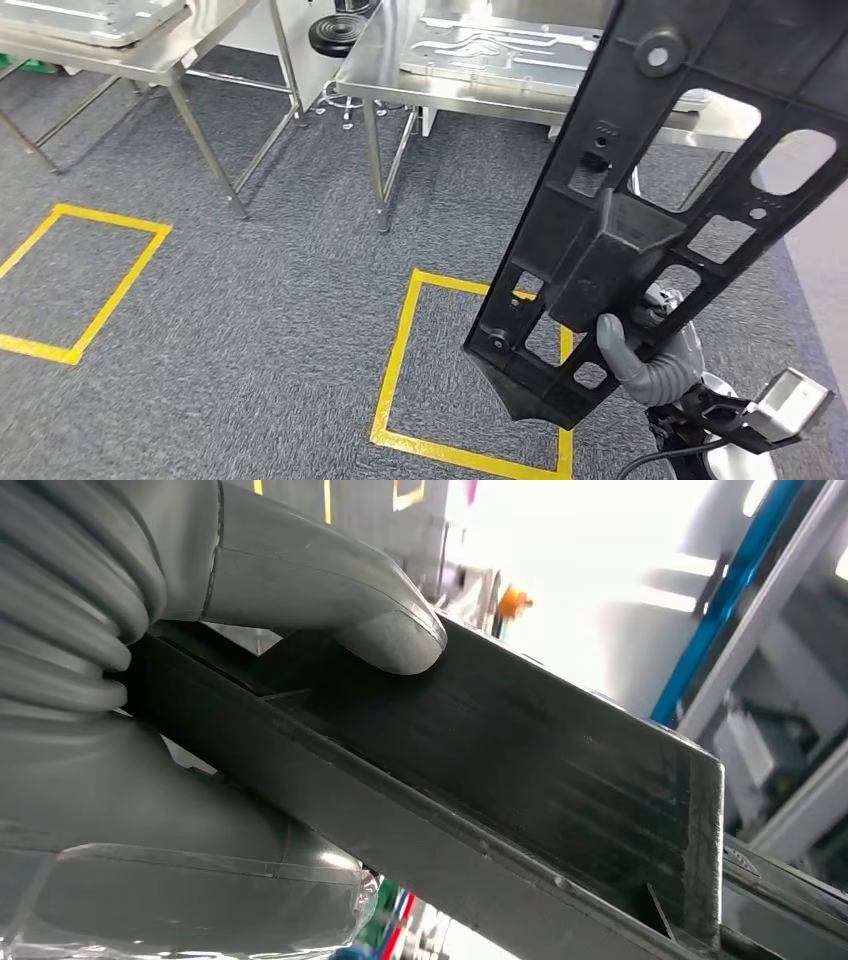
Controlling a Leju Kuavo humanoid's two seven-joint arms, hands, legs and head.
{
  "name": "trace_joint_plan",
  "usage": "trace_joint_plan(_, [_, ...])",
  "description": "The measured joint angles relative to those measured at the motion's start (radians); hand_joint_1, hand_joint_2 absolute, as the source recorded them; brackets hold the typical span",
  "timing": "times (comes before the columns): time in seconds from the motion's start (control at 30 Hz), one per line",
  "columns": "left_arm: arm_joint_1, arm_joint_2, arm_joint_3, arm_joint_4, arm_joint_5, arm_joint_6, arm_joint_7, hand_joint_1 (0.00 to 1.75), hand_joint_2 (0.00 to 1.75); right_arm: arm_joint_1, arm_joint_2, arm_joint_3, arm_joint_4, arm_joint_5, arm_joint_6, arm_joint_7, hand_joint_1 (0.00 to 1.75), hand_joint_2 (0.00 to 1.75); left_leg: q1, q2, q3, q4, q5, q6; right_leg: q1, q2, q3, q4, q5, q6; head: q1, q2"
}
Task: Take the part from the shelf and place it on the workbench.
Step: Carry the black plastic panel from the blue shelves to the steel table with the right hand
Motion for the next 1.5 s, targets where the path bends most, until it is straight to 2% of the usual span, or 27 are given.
trace_joint_plan(0.03, [0.0,0.0,0.0,0.0,0.001,0.0,0.003,0.0,1.75,0.0,-0.002,-0.002,0.001,-0.004,0.003,0.0,1.71,1.75,-0.002,-0.006,0.004,-0.009,-0.002,0.003,-0.002,0.009,-0.004,0.001,0.001,0.006,0.0,0.0])
trace_joint_plan(0.1, [-0.001,-0.003,0.0,0.0,0.003,0.0,0.006,0.0,1.75,-0.002,-0.008,-0.005,0.006,-0.01,0.009,0.001,1.71,1.75,-0.002,0.013,0.007,-0.018,0.002,0.014,-0.006,0.016,-0.008,0.001,0.002,0.02,0.0,0.0])
trace_joint_plan(0.17, [-0.002,-0.006,0.001,0.0,0.005,0.001,0.002,0.0,1.75,-0.011,-0.016,-0.007,0.014,-0.011,0.015,0.001,1.71,1.75,0.0,0.035,0.011,-0.027,0.006,0.026,-0.006,-0.025,-0.026,0.038,-0.022,0.032,0.0,0.0])
trace_joint_plan(0.23, [-0.002,-0.008,0.001,0.0,0.006,0.003,-0.006,0.0,1.75,-0.024,-0.02,-0.007,0.023,-0.012,0.018,0.0,1.71,1.75,0.0,0.057,0.013,-0.03,0.006,0.033,-0.008,-0.075,-0.083,0.153,-0.082,0.042,0.0,0.0])
trace_joint_plan(0.27, [-0.001,-0.009,0.001,0.0,0.006,0.003,-0.01,0.0,1.75,-0.027,-0.02,-0.006,0.029,-0.012,0.018,0.0,1.71,1.75,-0.001,0.068,0.013,-0.03,0.004,0.034,-0.011,-0.084,-0.117,0.221,-0.109,0.047,0.0,0.0])
trace_joint_plan(0.3, [0.0,-0.01,0.001,0.0,0.006,0.004,-0.014,0.0,1.75,-0.027,-0.02,-0.006,0.034,-0.012,0.018,-0.001,1.71,1.75,-0.002,0.079,0.013,-0.03,0.003,0.034,-0.014,-0.088,-0.142,0.268,-0.122,0.051,0.0,0.0])
trace_joint_plan(0.33, [0.0,-0.011,0.001,0.0,0.006,0.004,-0.018,0.0,1.75,-0.027,-0.02,-0.005,0.039,-0.013,0.018,-0.001,1.71,1.75,-0.002,0.09,0.014,-0.03,0.001,0.033,-0.016,-0.091,-0.15,0.282,-0.116,0.054,0.0,0.0])
trace_joint_plan(0.4, [-0.001,-0.014,0.001,0.0,0.006,0.006,-0.026,0.0,1.75,-0.027,-0.02,-0.004,0.045,-0.012,0.017,-0.003,1.71,1.75,-0.002,0.11,0.02,-0.029,-0.004,0.03,-0.018,-0.108,-0.103,0.189,-0.056,0.054,0.0,0.0])
trace_joint_plan(0.47, [-0.002,-0.017,0.0,0.0,0.007,0.006,-0.034,0.0,1.75,-0.029,-0.02,-0.004,0.046,-0.011,0.015,-0.005,1.71,1.75,-0.006,0.127,0.028,-0.028,-0.012,0.021,-0.012,-0.152,-0.032,0.049,-0.004,0.043,0.0,0.0])
trace_joint_plan(0.53, [-0.003,-0.018,0.0,0.0,0.006,0.006,-0.041,0.0,1.75,-0.032,-0.02,-0.002,0.046,-0.007,0.01,-0.008,1.71,1.75,-0.009,0.143,0.033,-0.027,-0.018,0.011,-0.002,-0.17,-0.008,-0.004,0.006,0.028,0.0,0.0])
trace_joint_plan(0.6, [-0.004,-0.018,0.0,0.0,0.006,0.006,-0.046,0.0,1.75,-0.03,-0.02,-0.002,0.046,-0.003,0.003,-0.01,1.71,1.75,-0.009,0.158,0.037,-0.028,-0.024,-0.001,-0.002,-0.146,-0.01,-0.005,0.007,0.016,0.0,0.0])
trace_joint_plan(0.67, [-0.006,-0.019,0.0,0.0,0.006,0.005,-0.048,0.0,1.75,-0.028,-0.02,-0.001,0.044,-0.002,-0.001,-0.012,1.71,1.75,-0.006,0.132,0.03,0.002,-0.049,-0.011,-0.008,-0.126,-0.006,-0.012,0.01,0.003,0.0,0.0])
trace_joint_plan(0.7, [-0.006,-0.018,0.0,0.0,0.006,0.005,-0.049,0.0,1.75,-0.027,-0.02,-0.001,0.043,-0.002,-0.001,-0.013,1.71,1.75,-0.004,0.108,0.011,0.047,-0.075,-0.015,-0.011,-0.116,-0.002,-0.015,0.012,-0.002,0.0,0.0])
trace_joint_plan(0.77, [-0.003,-0.018,0.0,0.0,0.006,0.004,-0.049,0.0,1.75,-0.027,-0.019,0.002,0.042,0.001,-0.001,-0.016,1.71,1.75,-0.002,0.073,-0.052,0.182,-0.138,-0.018,-0.01,-0.096,-0.001,-0.015,0.01,-0.008,0.0,0.0])
trace_joint_plan(0.8, [-0.001,-0.018,0.0,0.0,0.007,0.003,-0.049,0.0,1.75,-0.027,-0.018,0.004,0.043,0.003,-0.001,-0.017,1.71,1.75,-0.002,0.068,-0.083,0.24,-0.154,-0.019,-0.01,-0.086,0.0,-0.014,0.009,-0.01,0.0,0.0])
trace_joint_plan(0.83, [0.0,-0.018,0.0,0.0,0.008,0.003,-0.049,0.0,1.75,-0.027,-0.018,0.005,0.044,0.005,-0.001,-0.019,1.71,1.75,-0.002,0.067,-0.101,0.265,-0.15,-0.019,-0.009,-0.075,0.001,-0.012,0.007,-0.011,0.0,0.0])
trace_joint_plan(0.87, [0.0,-0.018,0.0,0.0,0.01,0.002,-0.048,0.0,1.75,-0.027,-0.017,0.007,0.046,0.008,0.0,-0.02,1.71,1.75,-0.002,0.066,-0.1,0.25,-0.126,-0.019,-0.009,-0.066,0.003,-0.011,0.005,-0.011,0.0,0.0])
trace_joint_plan(0.93, [-0.002,-0.017,0.0,0.0,0.012,0.002,-0.048,0.0,1.75,-0.029,-0.017,0.01,0.048,0.012,0.001,-0.022,1.71,1.75,-0.001,0.062,-0.052,0.124,-0.046,-0.013,-0.009,-0.053,0.009,-0.007,-0.001,-0.007,0.0,0.0])
trace_joint_plan(1.0, [-0.004,-0.016,0.0,0.0,0.012,0.002,-0.048,0.0,1.75,-0.033,-0.016,0.012,0.05,0.017,0.001,-0.025,1.71,1.75,-0.003,0.054,-0.009,0.014,-0.002,-0.005,-0.006,-0.045,0.01,-0.001,-0.007,0.003,0.0,0.0])
trace_joint_plan(1.1, [-0.006,-0.015,0.0,0.0,0.013,0.001,-0.048,0.0,1.75,-0.036,-0.016,0.013,0.052,0.027,0.001,-0.032,1.71,1.75,-0.005,0.05,-0.002,-0.012,0.003,0.01,-0.006,-0.041,0.006,0.0,-0.008,0.021,0.0,0.0])
trace_joint_plan(1.17, [-0.005,-0.014,0.001,0.0,0.014,0.001,-0.048,0.0,1.75,-0.039,-0.016,0.014,0.053,0.027,0.001,-0.034,1.71,1.75,-0.003,0.053,0.002,-0.02,0.007,0.022,-0.007,-0.058,-0.002,0.026,-0.027,0.032,0.0,0.0])
trace_joint_plan(1.27, [-0.005,-0.013,0.001,0.0,0.015,0.001,-0.047,0.0,1.75,-0.05,-0.015,0.016,0.058,0.027,0.002,-0.035,1.71,1.75,-0.002,0.059,0.005,-0.025,0.009,0.032,-0.011,-0.086,-0.078,0.192,-0.111,0.044,0.0,0.0])
trace_joint_plan(1.33, [-0.003,-0.013,0.001,0.0,0.017,0.0,-0.045,0.0,1.75,-0.054,-0.014,0.019,0.064,0.028,0.002,-0.035,1.71,1.75,-0.002,0.063,0.005,-0.024,0.007,0.032,-0.015,-0.088,-0.124,0.279,-0.134,0.05,0.0,0.0])
trace_joint_plan(1.37, [-0.003,-0.013,0.001,0.0,0.018,-0.001,-0.044,0.0,1.75,-0.056,-0.014,0.02,0.066,0.028,0.002,-0.035,1.71,1.75,-0.002,0.065,0.006,-0.024,0.006,0.032,-0.017,-0.09,-0.122,0.269,-0.117,0.052,0.0,0.0])
trace_joint_plan(1.4, [-0.003,-0.013,0.001,0.0,0.018,-0.001,-0.044,0.0,1.75,-0.06,-0.014,0.021,0.068,0.028,0.002,-0.034,1.71,1.75,-0.002,0.065,0.007,-0.023,0.005,0.03,-0.019,-0.092,-0.101,0.222,-0.084,0.051,0.0,0.0])
trace_joint_plan(1.43, [-0.004,-0.013,0.001,0.0,0.017,-0.001,-0.043,0.0,1.75,-0.064,-0.014,0.021,0.07,0.028,0.002,-0.034,1.71,1.75,-0.002,0.066,0.01,-0.022,0.002,0.028,-0.02,-0.097,-0.067,0.151,-0.047,0.05,0.0,0.0])
trace_joint_plan(1.5, [-0.004,-0.013,0.001,0.0,0.015,-0.003,-0.043,0.0,1.75,-0.071,-0.014,0.023,0.071,0.03,0.002,-0.034,1.71,1.75,-0.005,0.066,0.012,-0.021,-0.002,0.019,-0.016,-0.107,-0.012,0.034,-0.006,0.041,0.0,0.0])
